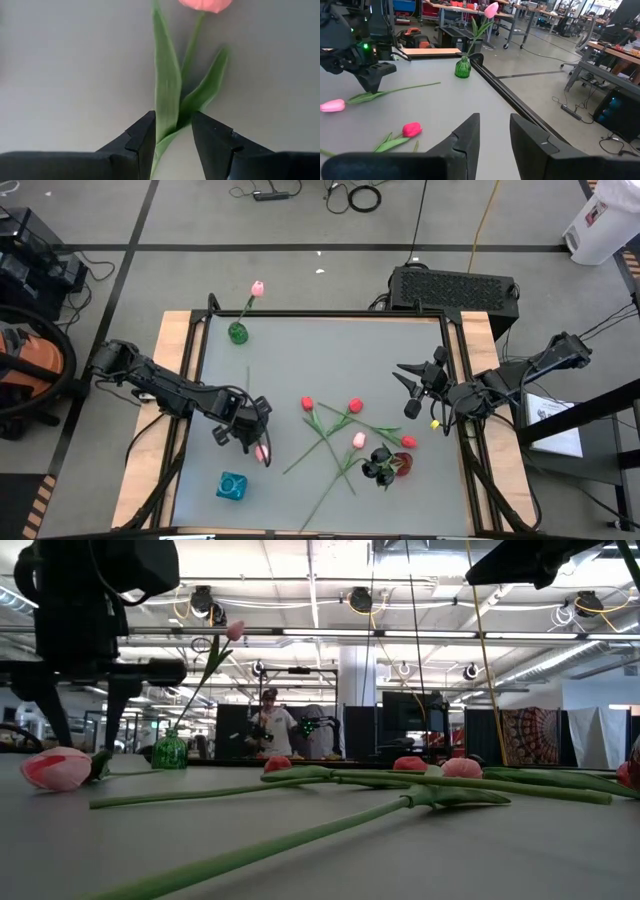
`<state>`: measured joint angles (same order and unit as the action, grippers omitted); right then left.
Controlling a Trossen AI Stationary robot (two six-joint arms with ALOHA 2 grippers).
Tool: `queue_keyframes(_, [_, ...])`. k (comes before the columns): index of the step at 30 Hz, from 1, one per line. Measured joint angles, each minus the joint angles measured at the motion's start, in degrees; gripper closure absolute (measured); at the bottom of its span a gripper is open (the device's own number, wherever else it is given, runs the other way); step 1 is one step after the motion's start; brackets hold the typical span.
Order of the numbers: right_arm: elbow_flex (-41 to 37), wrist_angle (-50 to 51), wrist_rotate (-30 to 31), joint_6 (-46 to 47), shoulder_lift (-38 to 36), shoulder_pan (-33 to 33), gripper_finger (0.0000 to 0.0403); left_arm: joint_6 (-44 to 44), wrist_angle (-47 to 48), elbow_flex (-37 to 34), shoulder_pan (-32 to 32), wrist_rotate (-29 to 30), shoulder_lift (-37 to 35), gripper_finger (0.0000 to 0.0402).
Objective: Sort flowers into vase by color
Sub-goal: Put the left pink flower into the green vase
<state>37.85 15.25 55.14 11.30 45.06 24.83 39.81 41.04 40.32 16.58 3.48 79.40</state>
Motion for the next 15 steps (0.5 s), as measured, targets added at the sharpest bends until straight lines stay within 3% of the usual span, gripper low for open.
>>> queue_keyframes(15, [0.0,0.0,0.01,0.0,0.0,0.0,0.0305,-0.04,-1.22,0.0,-3.19,-2.07,0.0,0.0267])
